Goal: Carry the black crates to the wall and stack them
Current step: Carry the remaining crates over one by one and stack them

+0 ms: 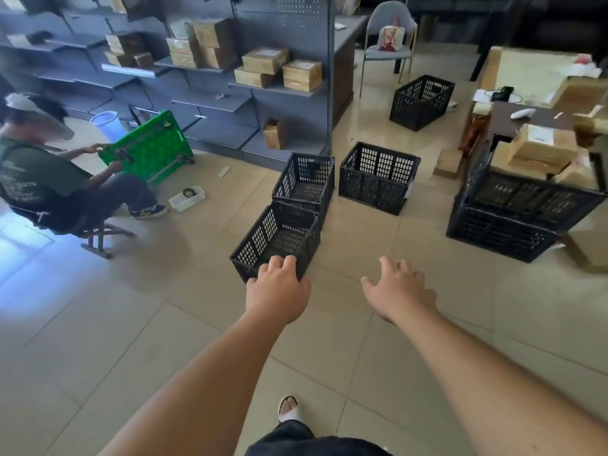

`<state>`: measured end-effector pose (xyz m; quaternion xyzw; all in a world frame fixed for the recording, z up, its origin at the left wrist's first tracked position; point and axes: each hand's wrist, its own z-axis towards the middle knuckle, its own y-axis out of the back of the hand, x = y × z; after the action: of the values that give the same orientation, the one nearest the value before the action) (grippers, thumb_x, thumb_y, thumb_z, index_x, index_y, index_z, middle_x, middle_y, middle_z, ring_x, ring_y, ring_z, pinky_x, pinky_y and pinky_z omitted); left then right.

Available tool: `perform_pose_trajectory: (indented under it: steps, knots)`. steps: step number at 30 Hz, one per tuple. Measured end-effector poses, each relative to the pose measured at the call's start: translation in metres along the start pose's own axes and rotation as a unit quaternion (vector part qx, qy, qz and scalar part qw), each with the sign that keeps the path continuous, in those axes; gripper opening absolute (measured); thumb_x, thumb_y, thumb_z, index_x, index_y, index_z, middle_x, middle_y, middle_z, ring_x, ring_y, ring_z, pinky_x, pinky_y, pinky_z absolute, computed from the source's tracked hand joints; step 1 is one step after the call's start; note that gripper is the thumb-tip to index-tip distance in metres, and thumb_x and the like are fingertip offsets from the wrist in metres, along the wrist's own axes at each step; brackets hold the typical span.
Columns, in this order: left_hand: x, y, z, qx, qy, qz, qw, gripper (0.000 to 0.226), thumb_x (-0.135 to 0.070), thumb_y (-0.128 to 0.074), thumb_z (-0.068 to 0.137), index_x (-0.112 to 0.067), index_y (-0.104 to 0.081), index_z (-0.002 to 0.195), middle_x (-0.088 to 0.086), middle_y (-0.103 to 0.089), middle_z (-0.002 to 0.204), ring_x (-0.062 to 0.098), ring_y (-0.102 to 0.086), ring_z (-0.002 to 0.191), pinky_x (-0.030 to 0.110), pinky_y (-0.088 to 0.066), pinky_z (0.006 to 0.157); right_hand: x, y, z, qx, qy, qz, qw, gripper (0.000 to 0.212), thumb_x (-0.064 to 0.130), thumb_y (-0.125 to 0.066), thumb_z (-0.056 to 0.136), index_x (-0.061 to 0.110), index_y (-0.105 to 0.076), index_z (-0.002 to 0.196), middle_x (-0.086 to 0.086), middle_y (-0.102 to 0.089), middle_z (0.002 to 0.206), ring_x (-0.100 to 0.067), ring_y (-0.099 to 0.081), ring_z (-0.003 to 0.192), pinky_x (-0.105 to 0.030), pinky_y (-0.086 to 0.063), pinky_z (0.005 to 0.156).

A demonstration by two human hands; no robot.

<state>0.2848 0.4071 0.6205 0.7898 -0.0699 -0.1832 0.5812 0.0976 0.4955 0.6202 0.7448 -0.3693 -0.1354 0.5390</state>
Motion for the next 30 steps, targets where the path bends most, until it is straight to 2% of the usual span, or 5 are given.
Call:
perform_pose_trajectory:
  steps: [12,18,24,30]
  knots:
    - [-0.017,0.044,0.249,0.024,-0.041,-0.004,0.999,0.051,-0.049,-0.038,0.100,-0.022,-0.040,0.143,0.003,-0.045,0.143,0.029,-0.042,0.134,0.051,-0.038,0.103,0.091,0.067,0.211,-0.001,-0.025,-0.003,1.000,0.061,0.062,-0.033,0.097,0.031,-0.031,0.149,-0.004,-0.036,0.152,-0.032,-0.036,0.135,-0.050,-0.040,0.100]
    - [-0.039,0.057,0.346,0.049,-0.055,0.002,0.997,0.054,-0.049,-0.038,0.100,-0.023,-0.037,0.147,0.003,-0.043,0.146,0.028,-0.040,0.136,0.050,-0.036,0.105,0.101,0.091,0.301,0.011,-0.053,0.007,0.999,0.061,0.062,-0.033,0.096,0.032,-0.031,0.149,-0.004,-0.037,0.152,-0.032,-0.037,0.134,-0.049,-0.041,0.100]
    - [-0.072,0.054,0.443,0.058,-0.019,-0.003,0.998,0.053,-0.049,-0.038,0.101,-0.022,-0.038,0.147,0.003,-0.042,0.148,0.028,-0.040,0.137,0.050,-0.036,0.106,0.107,0.114,0.414,0.032,-0.029,-0.012,0.999,0.063,0.062,-0.032,0.097,0.031,-0.029,0.152,-0.004,-0.034,0.154,-0.032,-0.035,0.138,-0.050,-0.039,0.102]
    - [-0.106,0.060,0.519,0.067,0.073,-0.053,0.994,0.057,-0.049,-0.037,0.101,-0.023,-0.035,0.151,0.004,-0.040,0.152,0.029,-0.038,0.139,0.051,-0.035,0.108,0.127,0.144,0.528,0.084,0.050,-0.064,0.993,0.066,0.060,-0.033,0.099,0.030,-0.023,0.156,-0.006,-0.028,0.161,-0.033,-0.032,0.142,-0.052,-0.038,0.107]
